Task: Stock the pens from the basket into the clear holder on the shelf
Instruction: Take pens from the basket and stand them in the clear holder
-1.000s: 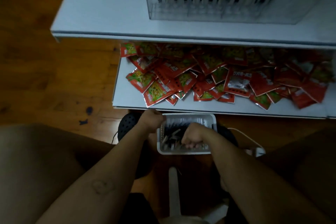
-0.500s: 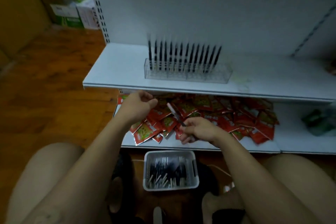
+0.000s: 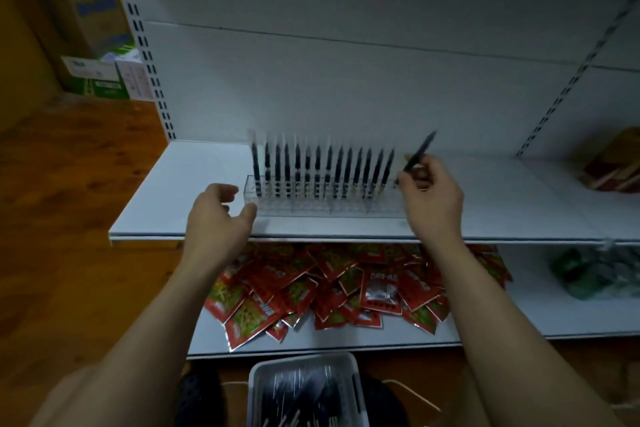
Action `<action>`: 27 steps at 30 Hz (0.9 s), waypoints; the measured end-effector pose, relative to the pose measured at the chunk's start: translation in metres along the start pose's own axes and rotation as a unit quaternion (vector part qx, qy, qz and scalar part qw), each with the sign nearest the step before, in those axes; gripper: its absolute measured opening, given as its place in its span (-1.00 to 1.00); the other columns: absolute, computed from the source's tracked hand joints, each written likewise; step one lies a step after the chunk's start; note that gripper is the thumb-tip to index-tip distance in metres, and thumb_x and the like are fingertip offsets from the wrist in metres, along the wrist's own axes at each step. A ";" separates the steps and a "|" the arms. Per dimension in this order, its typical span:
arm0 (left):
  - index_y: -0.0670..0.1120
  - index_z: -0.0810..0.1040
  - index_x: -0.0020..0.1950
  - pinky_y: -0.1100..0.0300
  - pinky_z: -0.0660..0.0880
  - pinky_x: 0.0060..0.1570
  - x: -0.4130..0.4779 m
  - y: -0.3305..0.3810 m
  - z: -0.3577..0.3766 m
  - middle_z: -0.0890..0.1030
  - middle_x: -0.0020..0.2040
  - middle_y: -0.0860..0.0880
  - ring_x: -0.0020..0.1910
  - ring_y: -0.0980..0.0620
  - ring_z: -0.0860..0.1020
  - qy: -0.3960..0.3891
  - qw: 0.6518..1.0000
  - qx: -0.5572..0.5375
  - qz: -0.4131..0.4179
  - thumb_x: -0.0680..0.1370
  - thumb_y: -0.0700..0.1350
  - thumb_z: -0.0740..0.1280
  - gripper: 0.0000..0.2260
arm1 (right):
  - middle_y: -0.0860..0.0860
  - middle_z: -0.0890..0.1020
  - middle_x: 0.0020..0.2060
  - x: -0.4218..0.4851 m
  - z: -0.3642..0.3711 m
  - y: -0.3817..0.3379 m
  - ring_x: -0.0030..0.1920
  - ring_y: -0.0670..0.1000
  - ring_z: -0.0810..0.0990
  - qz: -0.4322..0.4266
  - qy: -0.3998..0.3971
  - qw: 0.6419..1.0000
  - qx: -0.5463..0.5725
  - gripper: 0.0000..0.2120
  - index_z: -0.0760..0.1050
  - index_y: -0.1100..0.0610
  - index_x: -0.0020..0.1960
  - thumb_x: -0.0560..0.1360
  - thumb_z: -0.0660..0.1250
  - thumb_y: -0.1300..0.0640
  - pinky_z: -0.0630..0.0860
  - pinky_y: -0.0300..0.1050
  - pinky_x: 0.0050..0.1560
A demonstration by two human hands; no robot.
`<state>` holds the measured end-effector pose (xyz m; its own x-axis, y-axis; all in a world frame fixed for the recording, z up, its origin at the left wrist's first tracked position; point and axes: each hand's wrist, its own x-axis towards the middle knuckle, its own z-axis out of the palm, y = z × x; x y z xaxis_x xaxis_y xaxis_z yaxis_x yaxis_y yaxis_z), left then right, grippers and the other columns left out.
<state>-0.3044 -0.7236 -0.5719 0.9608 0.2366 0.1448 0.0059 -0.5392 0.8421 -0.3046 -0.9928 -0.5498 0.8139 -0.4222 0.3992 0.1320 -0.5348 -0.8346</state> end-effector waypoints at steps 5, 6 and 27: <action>-0.10 0.36 0.37 -0.12 0.43 0.25 0.039 -0.009 0.018 0.44 0.31 -0.11 0.29 -0.12 0.42 0.015 0.999 0.035 -0.013 0.48 0.10 0.41 -0.45 | -0.07 0.59 -0.20 0.044 0.006 0.021 -0.21 -0.16 0.53 0.007 0.055 0.998 -0.007 -0.88 0.55 0.12 0.07 0.57 0.29 0.15 0.37 -0.58 -0.21; -0.11 0.35 0.38 -0.13 0.43 0.25 0.046 -0.010 0.021 0.44 0.32 -0.12 0.30 -0.13 0.41 0.012 0.999 0.040 -0.021 0.46 0.13 0.42 -0.41 | -0.08 0.59 -0.20 0.050 0.007 0.025 -0.21 -0.16 0.53 0.007 0.046 0.999 -0.019 -0.89 0.55 0.11 0.07 0.57 0.29 0.13 0.37 -0.58 -0.22; -0.08 0.34 0.41 -0.06 0.40 0.23 0.077 -0.016 0.051 0.45 0.37 -0.08 0.29 -0.14 0.44 -0.057 0.993 0.062 -0.087 0.38 0.26 0.44 -0.27 | 0.05 0.61 0.11 0.065 0.016 0.060 0.01 -0.08 0.48 0.022 -0.146 0.970 -0.192 -0.78 0.62 0.13 0.13 0.52 0.38 0.09 0.28 -0.35 -0.13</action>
<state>-0.2167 -0.7376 -0.6011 0.9672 0.2462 -0.0624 0.2016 -0.5948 0.7782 -0.2346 -1.0408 -0.5797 0.9470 -0.2549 0.1956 -0.0807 -0.7779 -0.6231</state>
